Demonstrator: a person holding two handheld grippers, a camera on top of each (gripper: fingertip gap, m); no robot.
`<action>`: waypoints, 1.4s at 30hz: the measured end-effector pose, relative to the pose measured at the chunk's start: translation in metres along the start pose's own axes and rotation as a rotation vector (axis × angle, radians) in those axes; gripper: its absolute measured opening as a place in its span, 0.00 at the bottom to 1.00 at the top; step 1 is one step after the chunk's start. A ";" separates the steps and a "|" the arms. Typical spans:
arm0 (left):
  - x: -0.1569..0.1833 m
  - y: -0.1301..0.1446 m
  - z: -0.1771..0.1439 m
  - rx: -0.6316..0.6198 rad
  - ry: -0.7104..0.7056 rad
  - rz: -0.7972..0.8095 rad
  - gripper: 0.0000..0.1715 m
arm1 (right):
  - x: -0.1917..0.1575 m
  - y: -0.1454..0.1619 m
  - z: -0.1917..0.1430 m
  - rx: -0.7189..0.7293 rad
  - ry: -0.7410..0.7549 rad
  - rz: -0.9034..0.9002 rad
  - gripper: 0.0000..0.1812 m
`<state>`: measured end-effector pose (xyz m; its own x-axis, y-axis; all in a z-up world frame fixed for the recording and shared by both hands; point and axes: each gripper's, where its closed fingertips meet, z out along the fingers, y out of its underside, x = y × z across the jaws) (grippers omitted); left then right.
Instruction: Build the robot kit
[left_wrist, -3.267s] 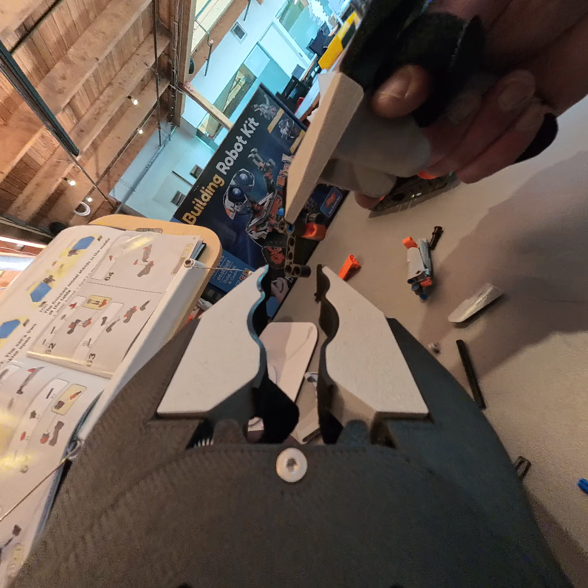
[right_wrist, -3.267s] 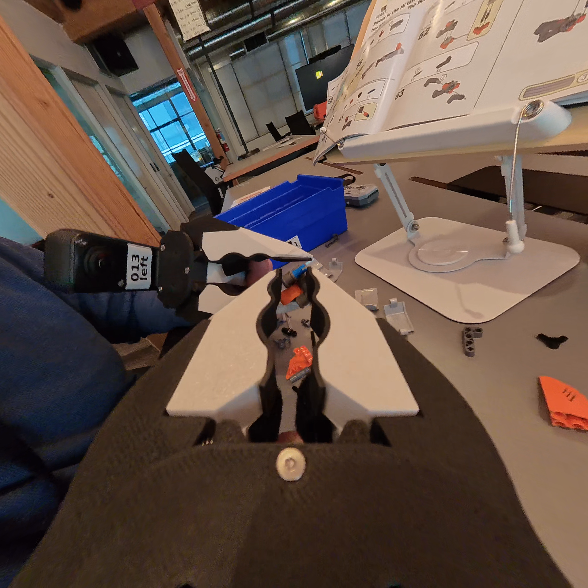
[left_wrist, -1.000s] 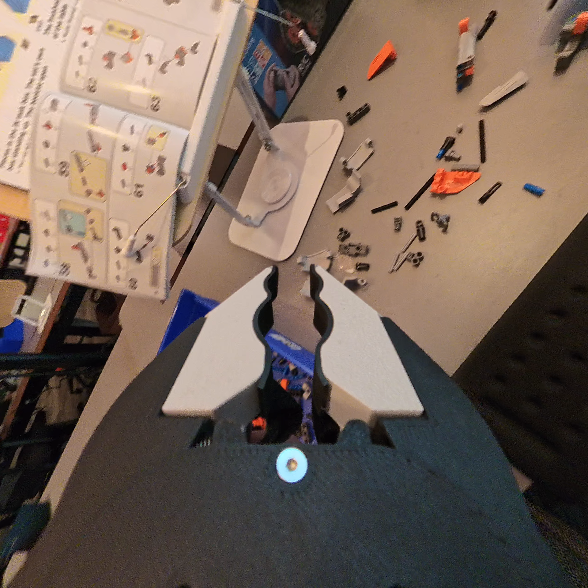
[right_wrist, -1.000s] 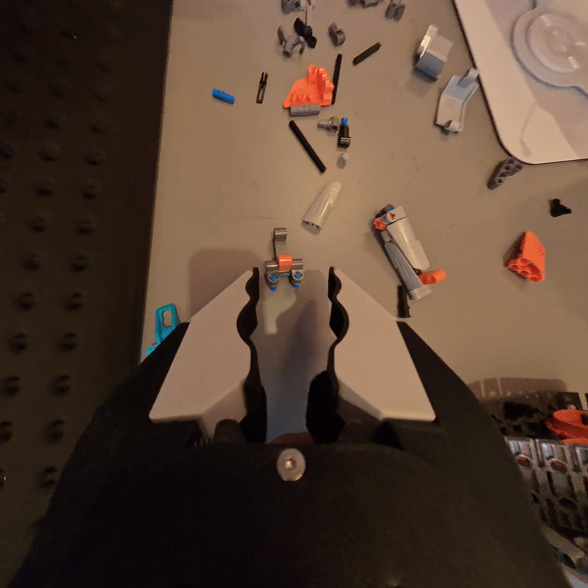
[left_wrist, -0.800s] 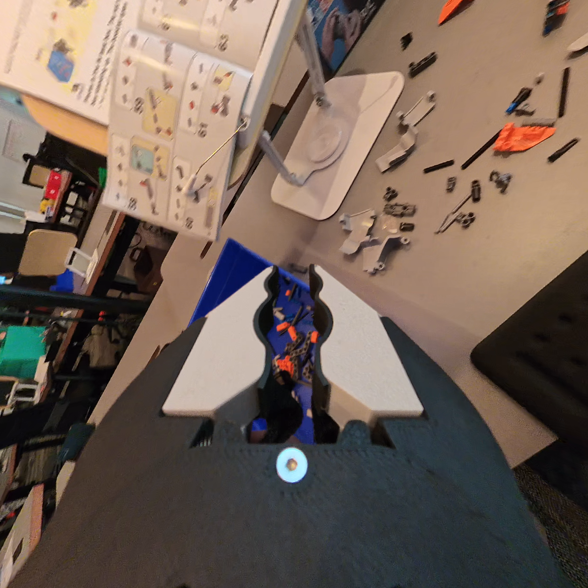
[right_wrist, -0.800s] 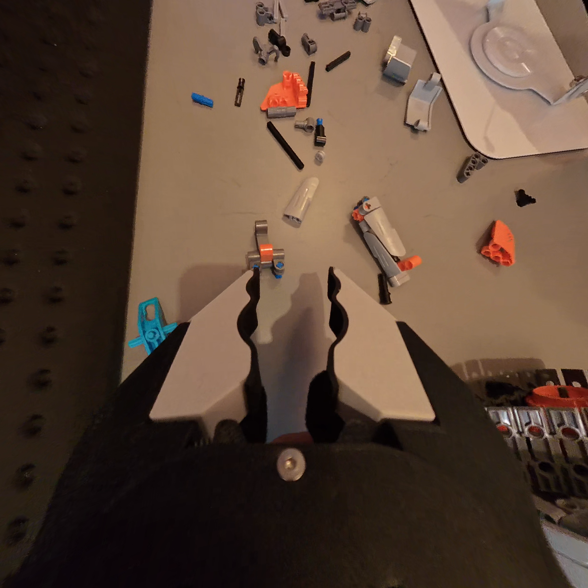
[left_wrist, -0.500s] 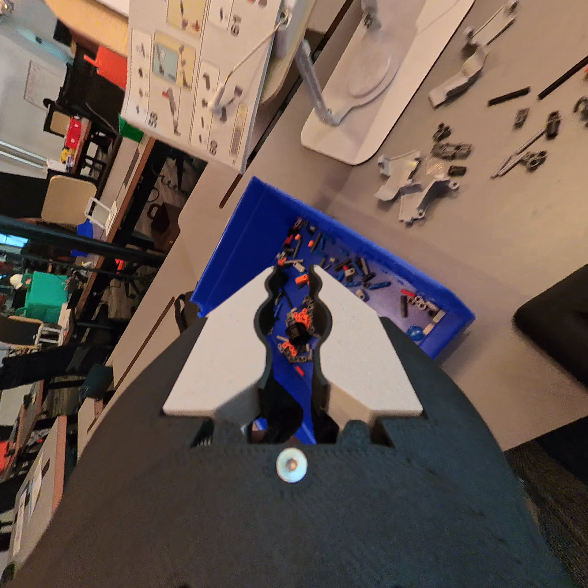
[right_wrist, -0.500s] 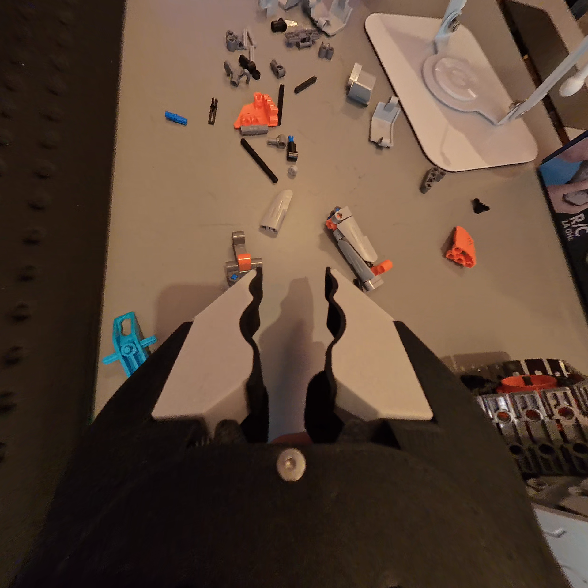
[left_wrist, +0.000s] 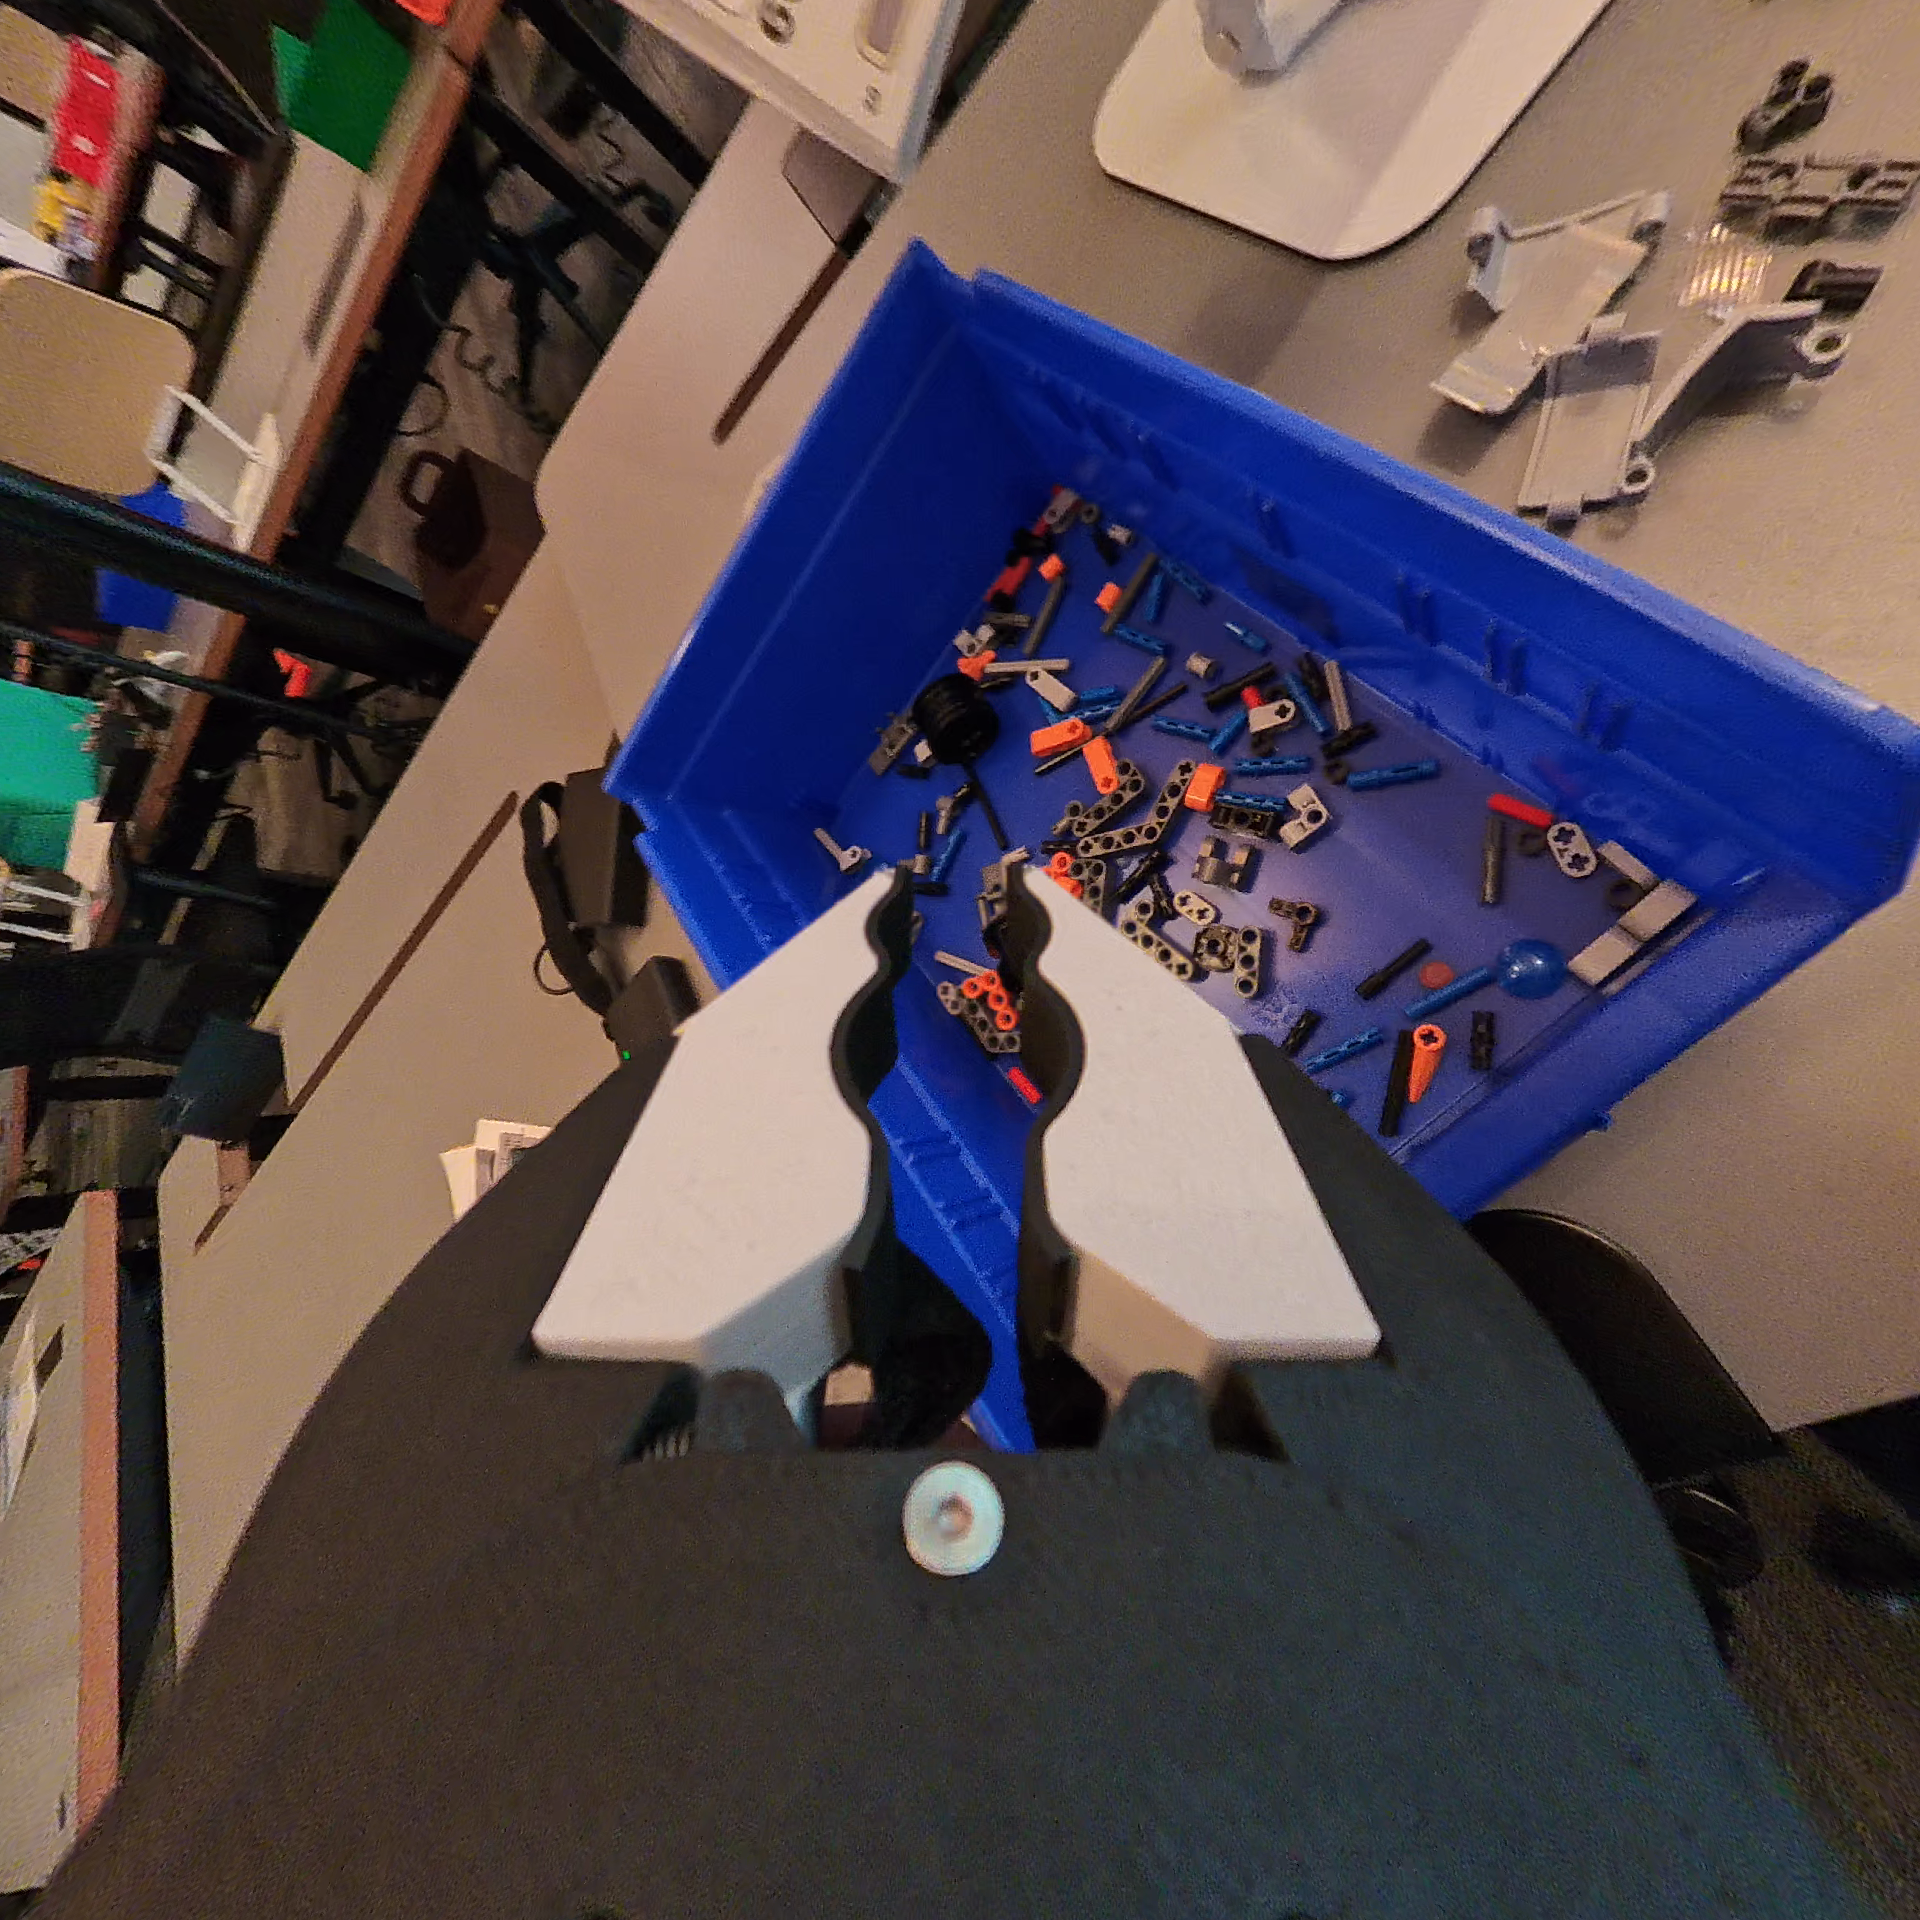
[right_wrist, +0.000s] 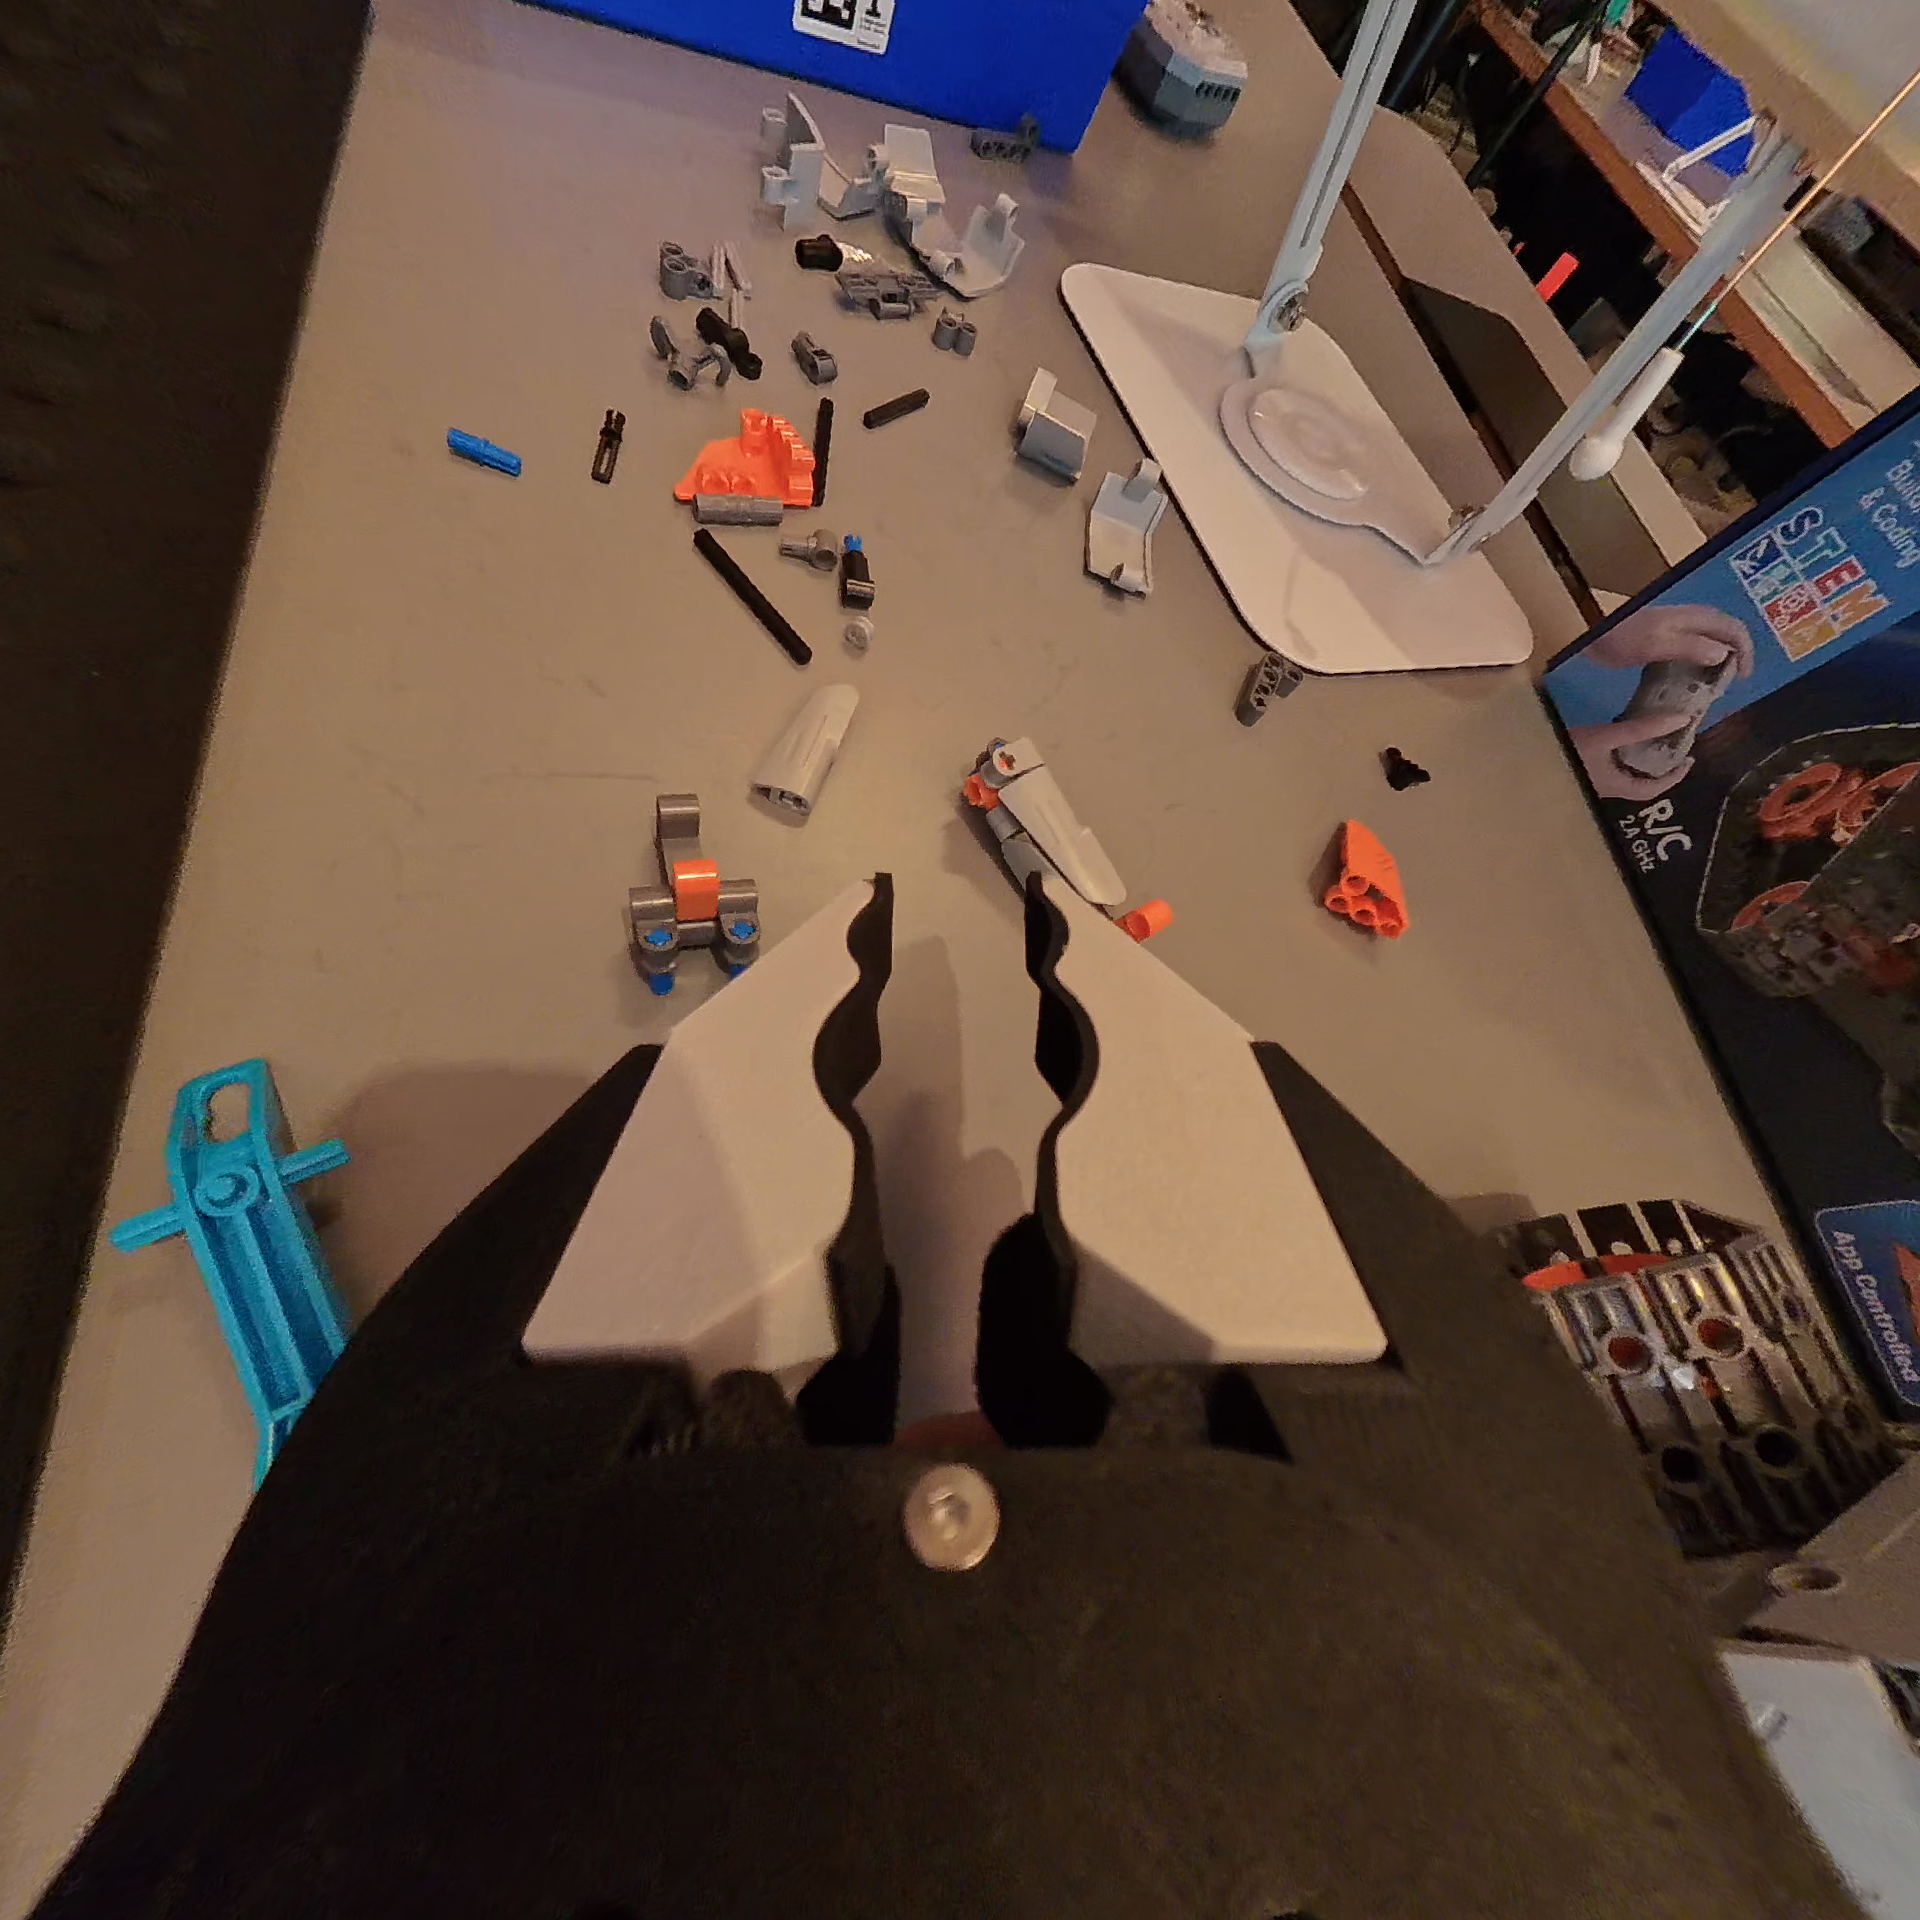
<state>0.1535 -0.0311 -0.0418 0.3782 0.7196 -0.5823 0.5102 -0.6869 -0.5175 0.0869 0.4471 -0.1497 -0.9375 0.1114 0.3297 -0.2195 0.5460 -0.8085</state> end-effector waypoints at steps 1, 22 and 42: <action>0.004 0.002 0.008 -0.028 0.029 0.014 0.10 | 0.000 0.002 0.001 -0.008 0.000 0.005 0.13; 0.027 0.083 0.139 -0.626 0.468 0.194 0.11 | -0.009 0.003 0.002 -0.020 -0.039 -0.050 0.12; -0.014 0.006 0.083 -0.304 0.240 0.116 0.09 | -0.013 -0.038 -0.009 0.088 -0.018 -0.081 0.12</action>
<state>0.0878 -0.0538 -0.0888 0.5985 0.6667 -0.4442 0.6446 -0.7300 -0.2271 0.1097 0.4322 -0.1192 -0.9202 0.0544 0.3877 -0.3170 0.4775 -0.8194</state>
